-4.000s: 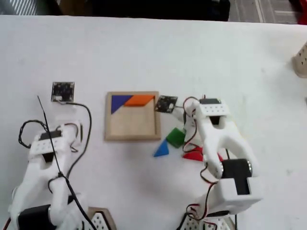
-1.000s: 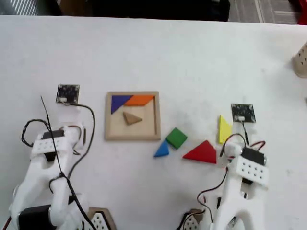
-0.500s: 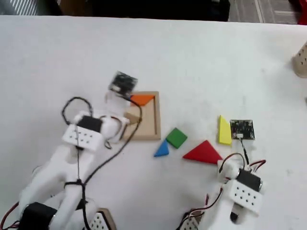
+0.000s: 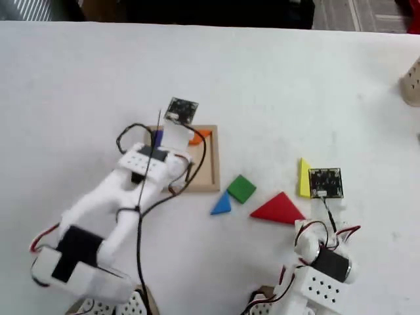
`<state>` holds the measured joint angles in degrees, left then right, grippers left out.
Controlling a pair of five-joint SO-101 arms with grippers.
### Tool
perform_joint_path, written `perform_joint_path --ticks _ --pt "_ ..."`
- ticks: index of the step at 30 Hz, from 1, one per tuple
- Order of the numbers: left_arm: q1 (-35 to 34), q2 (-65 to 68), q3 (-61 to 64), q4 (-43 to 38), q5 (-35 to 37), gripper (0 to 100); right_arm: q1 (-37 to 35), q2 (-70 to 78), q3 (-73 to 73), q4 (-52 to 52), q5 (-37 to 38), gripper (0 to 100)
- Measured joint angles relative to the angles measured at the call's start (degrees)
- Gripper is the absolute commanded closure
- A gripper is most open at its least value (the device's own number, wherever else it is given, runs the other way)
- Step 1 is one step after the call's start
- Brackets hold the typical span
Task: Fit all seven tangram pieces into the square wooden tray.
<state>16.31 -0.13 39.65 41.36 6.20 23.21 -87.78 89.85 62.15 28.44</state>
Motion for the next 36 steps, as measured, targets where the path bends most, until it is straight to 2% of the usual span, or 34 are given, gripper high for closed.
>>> perform_joint_path --ticks 9,16,24,30,36 --pt "-1.6 12.5 -12.0 0.0 0.4 98 0.0 -0.6 0.3 0.2 0.3 93.6" --pt "-1.6 17.5 -20.6 4.2 0.4 98 0.0 -0.6 0.3 0.2 0.3 93.6" --pt "-1.4 17.5 -22.3 8.4 0.4 98 0.0 -0.6 0.3 0.2 0.7 93.6" --pt "-1.4 11.6 -22.3 13.6 0.4 98 -0.2 -0.6 0.4 0.2 1.8 93.6" --pt "4.5 9.7 -22.3 11.0 0.4 98 -0.2 -0.6 0.4 0.2 2.2 93.6"
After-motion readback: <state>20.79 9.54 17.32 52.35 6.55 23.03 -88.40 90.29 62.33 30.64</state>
